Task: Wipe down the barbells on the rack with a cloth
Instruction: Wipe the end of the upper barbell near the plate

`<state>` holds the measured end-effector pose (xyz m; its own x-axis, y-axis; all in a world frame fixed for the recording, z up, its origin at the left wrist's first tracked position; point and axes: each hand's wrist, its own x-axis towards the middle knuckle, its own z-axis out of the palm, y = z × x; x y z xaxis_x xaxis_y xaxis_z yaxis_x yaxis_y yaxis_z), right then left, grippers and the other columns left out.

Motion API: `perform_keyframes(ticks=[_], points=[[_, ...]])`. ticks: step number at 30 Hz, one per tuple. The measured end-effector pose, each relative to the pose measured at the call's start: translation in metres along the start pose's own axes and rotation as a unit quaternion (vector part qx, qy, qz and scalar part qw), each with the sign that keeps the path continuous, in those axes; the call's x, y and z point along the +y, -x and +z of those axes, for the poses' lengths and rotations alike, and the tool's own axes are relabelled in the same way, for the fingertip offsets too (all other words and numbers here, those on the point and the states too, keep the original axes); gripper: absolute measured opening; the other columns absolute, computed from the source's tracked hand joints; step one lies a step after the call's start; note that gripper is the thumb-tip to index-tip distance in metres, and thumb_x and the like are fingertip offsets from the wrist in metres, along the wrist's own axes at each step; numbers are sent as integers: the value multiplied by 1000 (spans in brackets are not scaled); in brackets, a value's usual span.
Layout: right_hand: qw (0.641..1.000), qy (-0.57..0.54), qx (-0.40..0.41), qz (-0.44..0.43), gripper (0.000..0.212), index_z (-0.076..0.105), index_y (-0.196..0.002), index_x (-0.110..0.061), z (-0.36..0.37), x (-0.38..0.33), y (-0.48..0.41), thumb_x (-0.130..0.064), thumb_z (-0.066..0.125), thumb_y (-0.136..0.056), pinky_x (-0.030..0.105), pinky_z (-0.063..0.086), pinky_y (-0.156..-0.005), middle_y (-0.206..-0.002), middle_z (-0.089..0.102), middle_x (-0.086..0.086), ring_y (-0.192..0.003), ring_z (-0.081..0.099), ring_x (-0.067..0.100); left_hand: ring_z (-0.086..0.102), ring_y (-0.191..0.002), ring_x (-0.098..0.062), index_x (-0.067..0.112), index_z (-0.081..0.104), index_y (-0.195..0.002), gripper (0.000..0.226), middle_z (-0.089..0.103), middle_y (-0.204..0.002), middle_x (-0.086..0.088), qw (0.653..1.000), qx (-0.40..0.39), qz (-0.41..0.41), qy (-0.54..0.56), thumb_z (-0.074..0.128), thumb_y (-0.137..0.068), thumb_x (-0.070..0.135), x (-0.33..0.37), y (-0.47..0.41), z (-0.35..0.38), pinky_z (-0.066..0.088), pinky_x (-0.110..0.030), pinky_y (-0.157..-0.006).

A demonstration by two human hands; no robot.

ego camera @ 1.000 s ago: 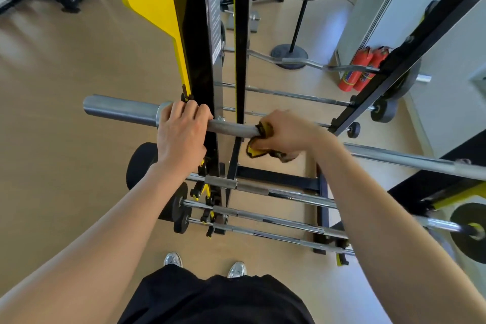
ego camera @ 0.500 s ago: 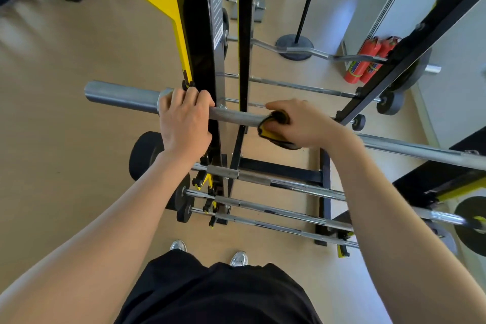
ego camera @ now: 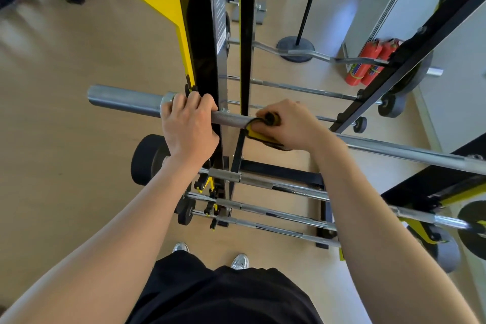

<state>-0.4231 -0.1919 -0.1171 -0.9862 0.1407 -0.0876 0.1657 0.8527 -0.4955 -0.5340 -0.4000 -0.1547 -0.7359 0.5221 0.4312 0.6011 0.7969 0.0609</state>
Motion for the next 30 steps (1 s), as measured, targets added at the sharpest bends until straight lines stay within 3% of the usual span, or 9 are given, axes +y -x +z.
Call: perform_keyframes(ticks=[5, 8, 11, 14, 19, 22, 24, 27, 30], points=[[988, 124, 83, 36, 32, 70, -112, -25, 38, -44, -28, -54, 62, -100, 22, 37, -56, -86, 64, -6, -76, 61, 12, 52, -104, -22, 30, 59, -109, 28, 60, -103, 6, 1000, -7, 14, -2, 70, -84, 31, -2, 0, 2, 41, -44, -98], [989, 118, 88, 31, 31, 67, -115, -23, 53, -71, -52, -50, 63, -100, 30, 49, -66, -89, 61, -3, -80, 62, 17, 49, -114, -25, 27, 59, -118, 43, 61, -115, 5, 999, -13, 48, -5, 72, -77, 24, -9, 3, -1, 39, -44, -100], [989, 105, 93, 38, 45, 66, -121, -24, 45, -66, -44, -62, 60, -97, 29, 45, -63, -92, 64, -4, -79, 62, 17, 44, -123, -29, 23, 53, -134, 64, 51, -134, -2, 997, 2, 72, 21, 70, -73, 13, -16, 9, -8, 37, -43, -105], [990, 70, 103, 65, 56, 56, -129, -24, 36, -49, -19, -66, 64, -93, 28, 45, -62, -96, 63, -6, -83, 63, 16, 41, -135, -32, 15, 46, -142, 70, 43, -144, -10, 996, 47, 5, 70, 70, -76, 12, -25, 16, -9, 32, -46, -115], [969, 81, 206, 113, 76, 42, -127, -15, 59, -69, -26, -68, 75, -83, 37, 59, -67, -90, 66, -2, -76, 67, 19, 32, -149, -34, 9, 43, -143, 78, 39, -153, -13, 989, 12, -83, 123, 82, -77, 22, -27, 19, 9, 26, -58, -122], [953, 91, 267, 109, 69, 41, -126, -13, 85, -100, -49, -44, 85, -84, 46, 54, -90, -97, 70, 1, -96, 70, 26, 37, -147, -30, 14, 45, -138, 70, 42, -151, -8, 982, 47, -110, 147, 80, -79, 24, -21, 18, 11, 30, -58, -118], [949, 86, 280, 118, 61, 41, -127, -10, 95, -106, -55, -27, 83, -86, 50, 51, -97, -101, 72, 4, -104, 68, 30, 39, -146, -28, 16, 41, -141, 72, 43, -150, -5, 977, 62, -115, 167, 79, -80, 23, -20, 19, 9, 33, -58, -115], [937, 89, 320, 110, 71, 42, -122, -11, 100, -92, -52, -39, 90, -78, 44, 56, -90, -87, 70, -3, -87, 72, 22, 38, -145, -28, 16, 38, -142, 78, 42, -150, -6, 981, 44, -97, 165, 76, -74, 8, -24, 23, 7, 32, -60, -113], [947, 62, 301, 89, 76, 40, -122, -12, 96, -85, -53, -54, 85, -77, 37, 51, -87, -83, 65, -8, -78, 69, 18, 37, -145, -28, 15, 40, -141, 78, 39, -151, -7, 982, 28, -97, 158, 76, -72, 8, -26, 23, 5, 31, -59, -114]])
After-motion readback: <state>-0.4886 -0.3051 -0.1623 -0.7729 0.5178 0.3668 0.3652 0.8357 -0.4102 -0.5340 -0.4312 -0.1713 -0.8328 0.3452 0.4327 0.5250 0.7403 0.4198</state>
